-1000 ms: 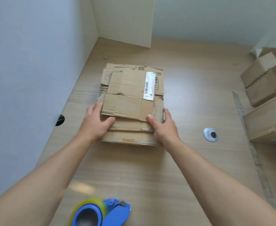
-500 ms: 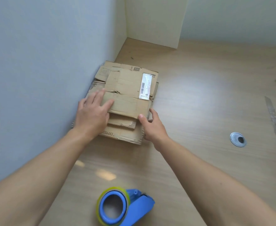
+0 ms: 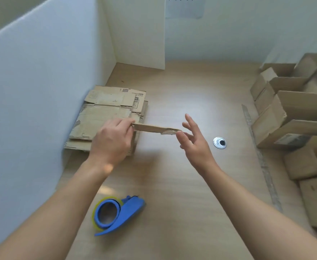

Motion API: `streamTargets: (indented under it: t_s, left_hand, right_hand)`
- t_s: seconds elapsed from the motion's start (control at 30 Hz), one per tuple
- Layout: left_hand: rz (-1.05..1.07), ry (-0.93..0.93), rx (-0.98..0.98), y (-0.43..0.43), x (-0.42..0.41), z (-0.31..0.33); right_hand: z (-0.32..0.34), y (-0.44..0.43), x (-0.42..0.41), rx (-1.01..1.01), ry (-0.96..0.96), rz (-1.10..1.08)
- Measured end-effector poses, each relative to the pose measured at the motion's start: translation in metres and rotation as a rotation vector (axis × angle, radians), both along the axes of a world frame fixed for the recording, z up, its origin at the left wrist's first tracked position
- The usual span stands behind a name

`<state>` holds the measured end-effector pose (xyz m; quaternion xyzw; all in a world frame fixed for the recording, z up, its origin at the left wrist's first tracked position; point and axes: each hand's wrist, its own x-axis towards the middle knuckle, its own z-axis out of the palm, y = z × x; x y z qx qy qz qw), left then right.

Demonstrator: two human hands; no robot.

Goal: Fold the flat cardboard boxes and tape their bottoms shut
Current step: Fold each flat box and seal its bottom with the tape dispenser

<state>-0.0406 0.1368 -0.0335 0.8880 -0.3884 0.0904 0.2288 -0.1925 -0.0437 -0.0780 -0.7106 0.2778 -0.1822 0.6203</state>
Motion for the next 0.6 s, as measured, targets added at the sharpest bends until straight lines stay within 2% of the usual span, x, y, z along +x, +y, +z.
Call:
streamTargets:
  t_s: [0.2,0.3,0.43,0.53,0.6]
  left_hand:
    - [-0.042,0.326,0.025,-0.006,-0.08,0.022]
    - [-0.066,0.424,0.026,-0.006,-0.117,0.03]
    - [-0.023,0.522,-0.004,-0.007,-0.155,0.025]
    - [0.063,0.54,-0.143,0.001,-0.186,0.005]
    - [0.062,0.576,-0.145,0.008,-0.209,-0.01]
  right_hand:
    - [0.017,-0.006,-0.101,-0.036,-0.009,0.019]
    - [0.018,-0.003,-0.142,0.033,-0.028,0.064]
    - [0.004,0.003,-0.183,0.048,0.059,0.024]
    - [-0.007,0.008,-0.213,0.231,0.052,-0.11]
    - [-0.012,0.011,-0.23,0.394,0.025,-0.203]
